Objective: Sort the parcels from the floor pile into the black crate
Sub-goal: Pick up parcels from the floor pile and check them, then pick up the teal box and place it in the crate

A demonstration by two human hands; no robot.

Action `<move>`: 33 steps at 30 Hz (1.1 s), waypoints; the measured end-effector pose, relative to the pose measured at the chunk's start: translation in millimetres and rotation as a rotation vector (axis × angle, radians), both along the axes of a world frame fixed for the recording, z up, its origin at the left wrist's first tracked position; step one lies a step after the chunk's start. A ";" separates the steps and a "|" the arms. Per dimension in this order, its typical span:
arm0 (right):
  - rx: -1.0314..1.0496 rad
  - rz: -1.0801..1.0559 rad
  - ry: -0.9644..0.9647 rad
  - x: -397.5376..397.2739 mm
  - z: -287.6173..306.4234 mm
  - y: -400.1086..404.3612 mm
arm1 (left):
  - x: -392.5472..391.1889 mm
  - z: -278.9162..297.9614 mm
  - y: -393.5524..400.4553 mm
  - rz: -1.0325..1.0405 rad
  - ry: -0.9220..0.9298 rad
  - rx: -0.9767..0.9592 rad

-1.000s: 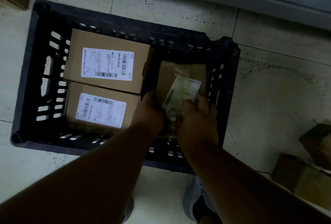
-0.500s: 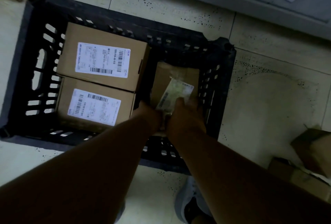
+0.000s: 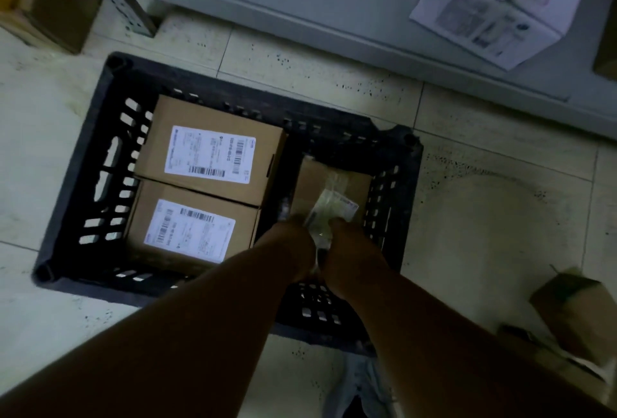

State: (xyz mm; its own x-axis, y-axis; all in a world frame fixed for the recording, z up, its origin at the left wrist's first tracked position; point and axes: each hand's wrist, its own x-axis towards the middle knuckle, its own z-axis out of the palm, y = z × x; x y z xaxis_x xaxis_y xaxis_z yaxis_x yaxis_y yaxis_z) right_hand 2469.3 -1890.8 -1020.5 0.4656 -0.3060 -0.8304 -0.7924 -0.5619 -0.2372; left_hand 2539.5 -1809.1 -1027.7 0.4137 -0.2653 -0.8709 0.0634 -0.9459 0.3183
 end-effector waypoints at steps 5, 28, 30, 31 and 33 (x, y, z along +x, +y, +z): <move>-0.228 -0.199 -0.258 5.3 96.9 -6.8 | -10.6 103.5 -5.0 0.027 -0.215 -0.217; -0.691 -0.870 -0.509 -240.0 332.6 4.7 | -193.2 343.0 -41.3 -0.788 -0.407 -0.680; -0.719 -0.910 -0.457 -292.1 334.1 6.3 | -237.0 342.9 -46.1 -0.825 -0.382 -0.672; -0.736 -0.920 -0.427 -318.6 335.8 7.1 | -260.1 343.9 -48.5 -0.840 -0.368 -0.663; -0.768 -0.951 -0.369 -375.5 342.2 8.6 | -312.2 349.3 -53.2 -0.875 -0.354 -0.655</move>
